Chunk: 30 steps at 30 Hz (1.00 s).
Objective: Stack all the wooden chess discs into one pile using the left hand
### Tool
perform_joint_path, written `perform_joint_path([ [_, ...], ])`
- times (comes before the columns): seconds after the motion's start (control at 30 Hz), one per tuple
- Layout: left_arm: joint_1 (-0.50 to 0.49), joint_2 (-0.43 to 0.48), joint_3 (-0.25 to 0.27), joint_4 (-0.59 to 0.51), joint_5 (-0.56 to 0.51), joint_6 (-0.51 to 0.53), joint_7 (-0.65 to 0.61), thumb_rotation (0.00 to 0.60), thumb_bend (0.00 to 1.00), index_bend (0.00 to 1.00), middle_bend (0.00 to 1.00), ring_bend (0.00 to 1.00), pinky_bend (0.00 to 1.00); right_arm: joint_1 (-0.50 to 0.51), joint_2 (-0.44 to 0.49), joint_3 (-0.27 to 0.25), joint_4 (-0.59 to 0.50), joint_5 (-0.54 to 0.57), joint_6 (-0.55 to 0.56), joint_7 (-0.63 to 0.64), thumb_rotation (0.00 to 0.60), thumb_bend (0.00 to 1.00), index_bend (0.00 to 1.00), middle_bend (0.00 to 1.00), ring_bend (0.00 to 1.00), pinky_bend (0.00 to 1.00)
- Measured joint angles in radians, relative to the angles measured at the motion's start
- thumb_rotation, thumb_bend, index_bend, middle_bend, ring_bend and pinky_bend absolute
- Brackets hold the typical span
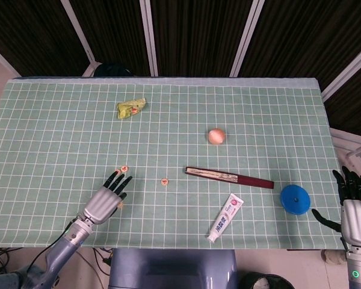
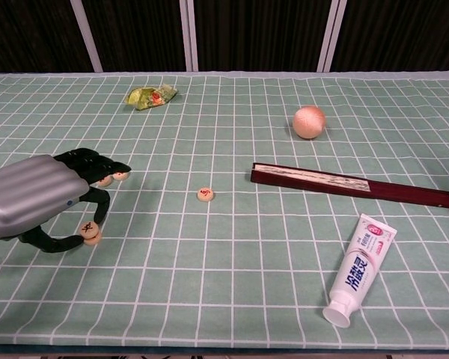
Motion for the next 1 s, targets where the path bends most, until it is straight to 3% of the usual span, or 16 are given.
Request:
perform_joint_path([
  [1.0,0.006,-0.003,0.0,-0.004,0.009,-0.007,0.013,0.6,0.31,0.45,0.0,0.0,0.0,-0.001,-0.003,0.006,-0.002,0.007,0.004,-0.007,0.6,0.23,0.09,0.01,0.0,0.0],
])
